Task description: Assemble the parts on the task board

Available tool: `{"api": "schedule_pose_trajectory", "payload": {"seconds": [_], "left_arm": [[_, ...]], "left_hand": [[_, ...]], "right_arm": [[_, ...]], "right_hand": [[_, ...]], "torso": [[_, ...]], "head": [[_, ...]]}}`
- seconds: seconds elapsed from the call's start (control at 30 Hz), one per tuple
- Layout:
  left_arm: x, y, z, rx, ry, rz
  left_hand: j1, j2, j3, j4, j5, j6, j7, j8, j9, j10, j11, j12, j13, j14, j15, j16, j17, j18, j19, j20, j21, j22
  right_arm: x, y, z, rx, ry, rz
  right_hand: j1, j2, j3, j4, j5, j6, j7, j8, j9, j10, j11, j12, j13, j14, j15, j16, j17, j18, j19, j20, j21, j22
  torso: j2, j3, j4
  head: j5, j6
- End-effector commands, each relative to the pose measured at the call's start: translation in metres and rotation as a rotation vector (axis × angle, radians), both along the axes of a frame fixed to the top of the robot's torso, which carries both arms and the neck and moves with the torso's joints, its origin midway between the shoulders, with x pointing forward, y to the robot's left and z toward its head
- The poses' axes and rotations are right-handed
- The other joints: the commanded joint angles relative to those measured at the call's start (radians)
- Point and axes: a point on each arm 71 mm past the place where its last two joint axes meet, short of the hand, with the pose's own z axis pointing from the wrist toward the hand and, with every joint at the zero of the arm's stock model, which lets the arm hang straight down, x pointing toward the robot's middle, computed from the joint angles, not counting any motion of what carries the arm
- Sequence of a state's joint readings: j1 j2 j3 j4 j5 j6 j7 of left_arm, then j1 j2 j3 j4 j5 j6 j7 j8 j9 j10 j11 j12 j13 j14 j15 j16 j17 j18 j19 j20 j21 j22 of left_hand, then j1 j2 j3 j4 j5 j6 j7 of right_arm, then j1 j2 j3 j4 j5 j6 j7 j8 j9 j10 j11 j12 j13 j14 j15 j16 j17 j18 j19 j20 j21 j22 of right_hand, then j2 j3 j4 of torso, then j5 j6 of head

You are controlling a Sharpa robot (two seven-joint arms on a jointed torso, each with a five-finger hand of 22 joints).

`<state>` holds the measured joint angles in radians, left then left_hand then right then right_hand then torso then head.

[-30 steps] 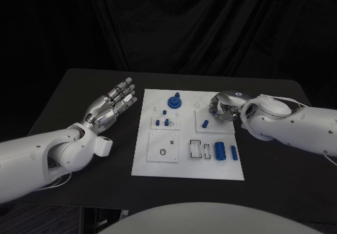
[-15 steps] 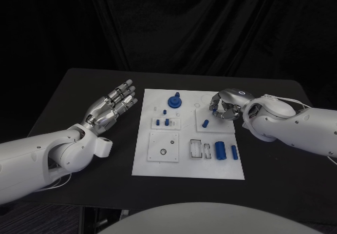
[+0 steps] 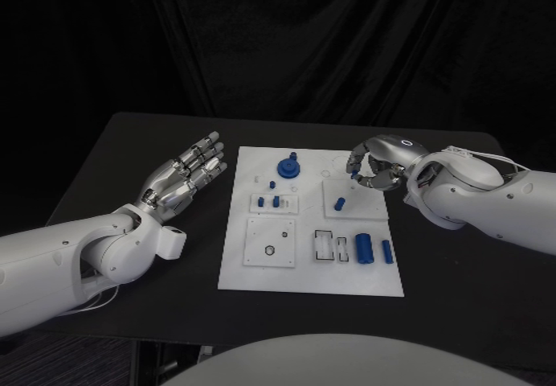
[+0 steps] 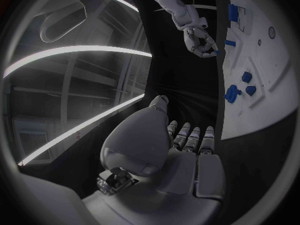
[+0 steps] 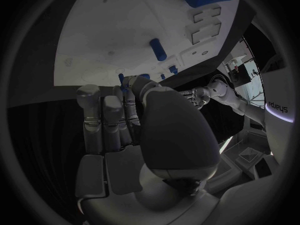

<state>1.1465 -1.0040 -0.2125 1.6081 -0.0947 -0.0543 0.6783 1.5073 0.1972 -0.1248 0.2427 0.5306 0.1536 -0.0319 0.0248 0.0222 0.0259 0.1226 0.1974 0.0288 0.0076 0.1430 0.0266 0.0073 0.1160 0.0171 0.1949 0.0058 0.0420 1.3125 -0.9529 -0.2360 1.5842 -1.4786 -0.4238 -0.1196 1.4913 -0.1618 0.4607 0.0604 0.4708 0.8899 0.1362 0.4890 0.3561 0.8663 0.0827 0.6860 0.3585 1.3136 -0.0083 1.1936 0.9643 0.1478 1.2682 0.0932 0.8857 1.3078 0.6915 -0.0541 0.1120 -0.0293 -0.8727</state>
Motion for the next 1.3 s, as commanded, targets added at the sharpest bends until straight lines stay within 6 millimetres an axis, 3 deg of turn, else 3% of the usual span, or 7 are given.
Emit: {"api": "schedule_pose_trajectory", "payload": {"seconds": [0.03, 0.37, 0.7, 0.87, 1.03, 1.3], "left_arm": [[-0.001, 0.000, 0.008, -0.072, -0.097, 0.004], [-0.002, -0.001, 0.006, -0.073, -0.093, 0.001], [-0.002, -0.004, 0.006, -0.086, -0.095, -0.011], [-0.003, -0.005, 0.005, -0.090, -0.093, -0.015], [-0.003, -0.006, 0.004, -0.094, -0.093, -0.020], [-0.004, -0.008, 0.003, -0.098, -0.087, -0.026]], "left_hand": [[0.009, -0.003, 0.006, 0.001, 0.006, 0.001, 0.007, -0.002, 0.001, 0.000, 0.010, 0.006, 0.002, -0.001, 0.001, 0.005, 0.001, 0.015, 0.000, 0.010, 0.006, 0.002], [0.008, -0.004, 0.007, 0.000, 0.006, 0.002, 0.010, -0.002, 0.001, 0.000, 0.013, 0.008, 0.002, -0.001, 0.003, 0.005, 0.001, 0.015, 0.000, 0.011, 0.007, 0.002], [0.008, -0.008, 0.010, -0.003, 0.008, 0.008, 0.015, 0.000, 0.002, 0.001, 0.018, 0.013, 0.002, 0.000, 0.009, 0.010, 0.002, 0.015, 0.000, 0.017, 0.007, 0.002], [0.009, -0.008, 0.010, -0.003, 0.009, 0.008, 0.015, 0.000, 0.002, 0.001, 0.018, 0.013, 0.002, 0.000, 0.009, 0.009, 0.002, 0.015, 0.000, 0.017, 0.007, 0.002], [0.009, -0.007, 0.013, -0.005, 0.011, 0.012, 0.020, 0.000, 0.003, 0.001, 0.021, 0.016, 0.002, 0.000, 0.012, 0.011, 0.003, 0.014, 0.001, 0.020, 0.007, 0.002], [0.010, -0.007, 0.015, -0.006, 0.012, 0.014, 0.023, 0.000, 0.003, 0.001, 0.022, 0.018, 0.003, 0.001, 0.014, 0.013, 0.003, 0.014, 0.001, 0.022, 0.007, 0.002]], "right_arm": [[-0.007, 0.008, 0.005, 0.015, 0.000, 0.006], [-0.043, 0.059, 0.007, 0.002, 0.027, 0.177], [-0.062, 0.103, -0.011, -0.020, 0.052, 0.312], [-0.065, 0.114, -0.021, -0.029, 0.056, 0.340], [-0.065, 0.124, -0.029, -0.036, 0.064, 0.355], [-0.063, 0.131, -0.034, -0.048, 0.060, 0.363]], "right_hand": [[-0.002, -0.004, 0.001, 0.000, -0.005, -0.004, 0.002, -0.008, 0.002, 0.020, -0.012, -0.008, -0.001, 0.018, 0.000, 0.015, 0.024, -0.015, 0.016, 0.001, 0.023, 0.086], [-0.005, -0.001, -0.002, 0.001, -0.013, -0.009, 0.001, -0.017, 0.006, 0.027, -0.013, -0.018, -0.005, 0.074, -0.001, 0.083, 0.115, -0.032, 0.067, 0.001, 0.115, 0.110], [-0.002, 0.001, -0.002, -0.002, -0.016, -0.008, 0.000, -0.021, 0.008, 0.036, -0.015, -0.017, -0.004, 0.083, -0.002, 0.096, 0.130, -0.034, 0.077, 0.000, 0.131, 0.114], [-0.001, 0.001, -0.002, -0.003, -0.016, -0.008, -0.001, -0.021, 0.008, 0.036, -0.016, -0.017, -0.004, 0.083, -0.002, 0.097, 0.130, -0.034, 0.077, 0.000, 0.131, 0.114], [0.000, 0.001, -0.001, -0.005, -0.016, -0.008, -0.001, -0.021, 0.008, 0.037, -0.016, -0.017, -0.004, 0.081, -0.002, 0.094, 0.125, -0.033, 0.075, 0.000, 0.125, 0.113], [0.002, -0.001, -0.001, -0.007, -0.014, -0.009, 0.000, -0.024, 0.007, 0.036, -0.015, -0.018, -0.004, 0.079, -0.002, 0.093, 0.124, -0.033, 0.075, 0.000, 0.124, 0.113]], "torso": [[-0.001, -0.0021, -0.0002], [0.000, -0.0034, 0.0032], [0.002, -0.0007, 0.0031], [0.000, -0.0011, 0.0062], [0.001, -0.0003, 0.0011], [0.002, -0.0002, 0.0019]], "head": [[0.004, 0.000], [0.017, 0.000], [0.027, 0.000], [0.030, 0.000], [0.040, 0.000], [0.041, 0.000]]}}
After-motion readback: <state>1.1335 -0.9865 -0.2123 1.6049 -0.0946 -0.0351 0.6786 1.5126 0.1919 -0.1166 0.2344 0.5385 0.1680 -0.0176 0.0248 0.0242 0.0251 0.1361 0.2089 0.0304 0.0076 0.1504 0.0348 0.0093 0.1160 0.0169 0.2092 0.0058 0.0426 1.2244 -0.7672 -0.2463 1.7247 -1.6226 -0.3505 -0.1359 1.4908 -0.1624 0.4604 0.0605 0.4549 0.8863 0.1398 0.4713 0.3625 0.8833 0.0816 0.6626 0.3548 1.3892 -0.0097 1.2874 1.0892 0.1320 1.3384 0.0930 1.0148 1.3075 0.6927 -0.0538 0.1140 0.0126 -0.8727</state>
